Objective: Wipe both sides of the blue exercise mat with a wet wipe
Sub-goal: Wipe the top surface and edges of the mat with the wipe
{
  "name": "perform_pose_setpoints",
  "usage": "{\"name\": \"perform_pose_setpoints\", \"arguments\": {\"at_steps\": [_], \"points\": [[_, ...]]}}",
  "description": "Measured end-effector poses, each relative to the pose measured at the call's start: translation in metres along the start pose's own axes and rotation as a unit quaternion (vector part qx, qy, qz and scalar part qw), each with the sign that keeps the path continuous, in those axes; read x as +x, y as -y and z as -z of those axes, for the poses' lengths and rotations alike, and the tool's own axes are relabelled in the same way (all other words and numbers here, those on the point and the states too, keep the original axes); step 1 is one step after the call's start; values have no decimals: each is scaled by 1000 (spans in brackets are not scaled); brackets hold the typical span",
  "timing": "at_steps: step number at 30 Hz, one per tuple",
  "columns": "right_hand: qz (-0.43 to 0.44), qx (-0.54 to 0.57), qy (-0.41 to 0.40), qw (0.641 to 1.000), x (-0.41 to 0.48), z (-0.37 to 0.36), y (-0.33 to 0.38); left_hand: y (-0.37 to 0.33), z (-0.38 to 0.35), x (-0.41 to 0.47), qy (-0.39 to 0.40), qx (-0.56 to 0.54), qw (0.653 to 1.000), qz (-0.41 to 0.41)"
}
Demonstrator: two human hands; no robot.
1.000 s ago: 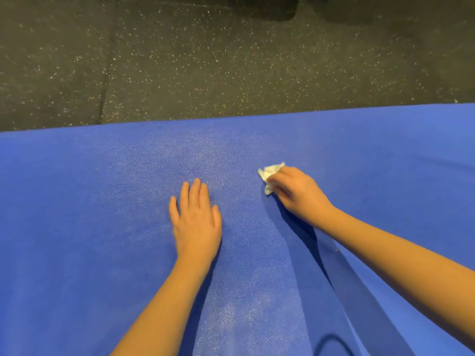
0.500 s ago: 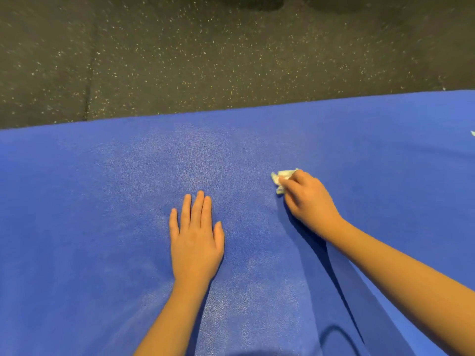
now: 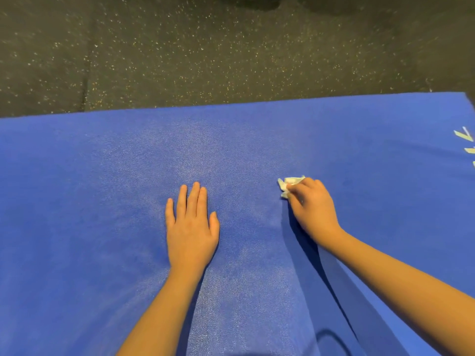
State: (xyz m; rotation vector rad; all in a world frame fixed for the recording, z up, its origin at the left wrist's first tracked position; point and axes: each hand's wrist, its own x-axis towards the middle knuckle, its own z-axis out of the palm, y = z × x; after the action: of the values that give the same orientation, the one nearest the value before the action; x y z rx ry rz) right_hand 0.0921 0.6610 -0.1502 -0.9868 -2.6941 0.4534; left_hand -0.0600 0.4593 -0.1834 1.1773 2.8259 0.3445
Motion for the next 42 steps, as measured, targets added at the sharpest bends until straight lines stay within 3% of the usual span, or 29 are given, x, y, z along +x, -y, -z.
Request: {"name": "perform_pose_setpoints", "arguments": {"at_steps": [2, 5, 7, 9, 11, 13, 14, 17, 19, 21, 24, 26, 30, 32, 34, 36, 38, 42], "points": [[29, 24, 27, 999, -15, -2, 10, 0, 0, 0, -3, -4, 1000, -1], [214, 5, 141, 966, -38, 5, 16, -1, 1, 0, -7, -7, 1000, -1], [252, -30, 162, 954, -33, 12, 7, -2, 1, 0, -6, -5, 1000, -1], [173, -46, 110, 978, -26, 15, -6, -1, 1, 0, -2, -5, 1000, -1], [21, -31, 54, 998, -24, 18, -12, -1, 1, 0, 0, -4, 1000, -2], [-59, -4, 65, 996, -31, 15, -8, -1, 1, 0, 2, -4, 1000, -1], [-37, 4, 90, 995, -38, 14, -3, -1, 1, 0, 2, -4, 1000, -1], [161, 28, 195, 967, -63, 20, 14, -1, 0, 0, 2, -4, 1000, -2], [225, -1, 228, 947, -65, 26, 13, -2, 0, 0, 5, -2, 1000, -2], [177, -30, 188, 966, -60, 27, 4, -2, 0, 0, 8, -2, 1000, -3], [4, -63, 103, 993, -49, 26, -7, -3, 1, 0, 8, -2, 1000, -5], [-43, -57, 117, 991, -52, 23, -5, -3, 1, 0, 11, -2, 1000, -4], [146, 13, 228, 962, -84, 32, 17, -4, 2, 0, 20, 0, 1000, -4], [190, -1, 245, 951, -88, 34, 12, -5, 3, 0, 31, 7, 999, -3], [138, -26, 200, 970, -80, 34, 4, -6, 5, 0, 44, 18, 999, -5], [17, -48, 151, 987, -72, 34, -2, -7, 6, 0, 52, 25, 998, -4], [-38, -42, 153, 987, -74, 35, -1, -7, 5, -2, 52, 28, 998, 1], [109, 14, 232, 966, -108, 43, 18, -14, 9, -8, 81, 21, 996, 17]]}}
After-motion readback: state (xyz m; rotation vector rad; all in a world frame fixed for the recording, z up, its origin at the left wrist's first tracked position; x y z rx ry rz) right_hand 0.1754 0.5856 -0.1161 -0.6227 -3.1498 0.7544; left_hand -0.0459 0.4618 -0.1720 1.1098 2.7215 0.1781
